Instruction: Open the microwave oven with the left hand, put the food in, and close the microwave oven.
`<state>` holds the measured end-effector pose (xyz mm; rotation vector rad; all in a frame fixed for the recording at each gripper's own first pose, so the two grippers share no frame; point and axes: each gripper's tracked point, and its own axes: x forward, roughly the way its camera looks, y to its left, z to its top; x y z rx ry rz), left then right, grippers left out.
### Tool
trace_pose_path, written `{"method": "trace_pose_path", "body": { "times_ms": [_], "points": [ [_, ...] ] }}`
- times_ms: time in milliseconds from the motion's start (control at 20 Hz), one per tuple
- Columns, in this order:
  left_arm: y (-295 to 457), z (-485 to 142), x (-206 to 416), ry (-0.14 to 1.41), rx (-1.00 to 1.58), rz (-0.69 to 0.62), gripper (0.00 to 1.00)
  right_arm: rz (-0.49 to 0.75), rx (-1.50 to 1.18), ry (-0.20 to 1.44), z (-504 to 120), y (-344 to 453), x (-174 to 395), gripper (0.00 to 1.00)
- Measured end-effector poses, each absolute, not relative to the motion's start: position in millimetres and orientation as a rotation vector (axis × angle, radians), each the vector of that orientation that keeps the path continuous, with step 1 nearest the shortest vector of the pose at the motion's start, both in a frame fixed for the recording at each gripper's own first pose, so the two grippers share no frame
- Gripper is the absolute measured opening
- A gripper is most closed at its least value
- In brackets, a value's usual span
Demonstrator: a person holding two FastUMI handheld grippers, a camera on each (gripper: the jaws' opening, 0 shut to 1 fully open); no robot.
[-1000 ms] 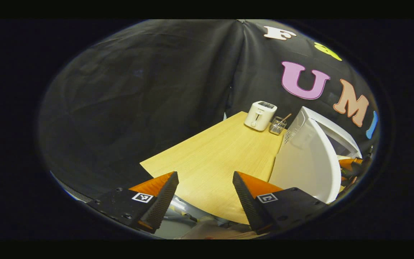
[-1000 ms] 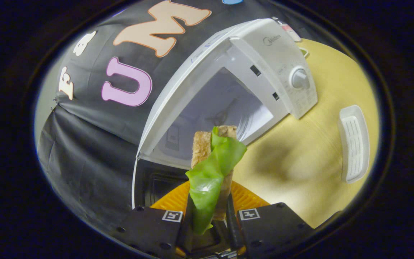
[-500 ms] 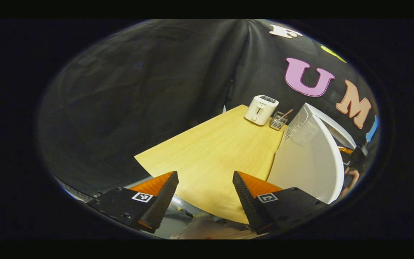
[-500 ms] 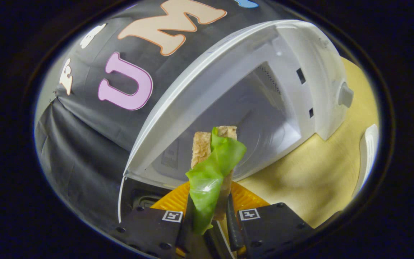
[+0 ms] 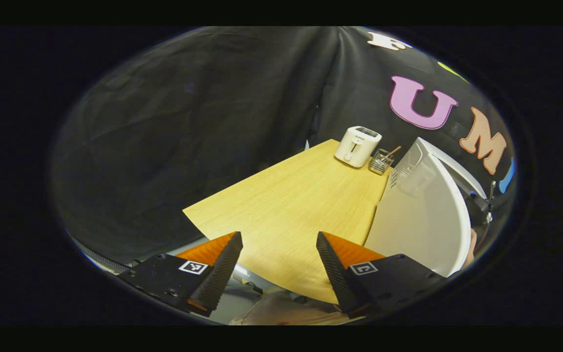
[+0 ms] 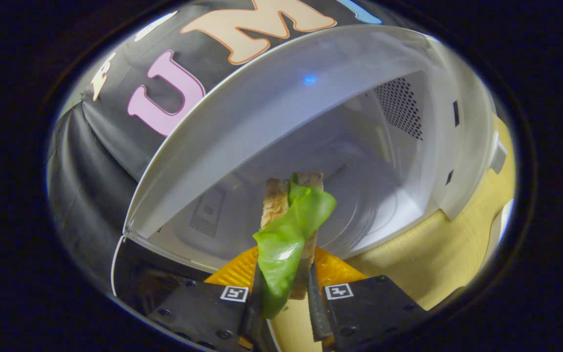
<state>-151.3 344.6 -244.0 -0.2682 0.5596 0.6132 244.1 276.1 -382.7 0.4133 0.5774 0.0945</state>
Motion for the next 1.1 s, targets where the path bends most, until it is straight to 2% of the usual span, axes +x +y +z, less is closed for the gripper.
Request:
{"method": "trace_pose_path", "body": {
  "times_ms": [50,150,200,250,300,350,400,450,500,550,600,650,700,800,850,950,1000,1050,1100],
  "points": [
    [345,-244,-152,0.564,-0.263,0.608,0.89,0.094,0.399,0.562,-383,276,250,0.43],
    [344,-244,-152,0.573,-0.255,0.595,0.90,0.076,0.351,0.540,-383,271,259,0.43],
    [344,-244,-152,0.575,-0.250,0.589,0.90,0.069,0.334,0.531,-384,270,261,0.51],
    [344,-244,-152,0.577,-0.245,0.584,0.90,0.066,0.326,0.528,-384,270,264,0.43],
    [343,-243,-151,0.579,-0.242,0.580,0.90,0.055,0.314,0.520,-385,268,265,0.51],
    [342,-242,-151,0.579,-0.240,0.575,0.90,0.040,0.288,0.512,-386,264,267,0.47],
    [341,-242,-151,0.581,-0.237,0.571,0.90,0.032,0.276,0.505,-388,262,269,0.57],
    [341,-242,-151,0.583,-0.233,0.567,0.94,0.019,0.265,0.496,-387,259,271,0.52],
    [341,-241,-151,0.584,-0.230,0.564,0.90,0.013,0.258,0.490,-387,258,272,0.62],
    [341,-241,-151,0.585,-0.227,0.561,0.90,-0.003,0.239,0.479,-387,253,274,0.57],
    [341,-241,-151,0.584,-0.226,0.558,0.90,-0.010,0.229,0.480,-388,251,274,0.68],
    [340,-240,-150,0.585,-0.227,0.555,0.90,-0.021,0.219,0.477,-387,247,274,0.65],
    [339,-241,-150,0.587,-0.230,0.550,0.90,-0.027,0.212,0.473,-387,245,275,0.69],
    [338,-240,-150,0.593,-0.231,0.538,0.90,-0.064,0.169,0.453,-385,234,276,0.81],
    [336,-240,-149,0.594,-0.230,0.530,0.90,-0.086,0.140,0.448,-385,226,275,0.82],
    [333,-240,-147,0.594,-0.223,0.507,0.90,-0.113,0.097,0.464,-389,215,270,0.92],
    [331,-239,-146,0.597,-0.217,0.496,0.88,-0.118,0.075,0.449,-385,211,269,1.00],
    [328,-241,-142,0.599,-0.209,0.487,0.84,-0.119,0.056,0.427,-379,208,268,1.00],
    [327,-242,-137,0.601,-0.205,0.479,0.81,-0.114,0.042,0.409,-372,206,264,0.92]
  ]
}}
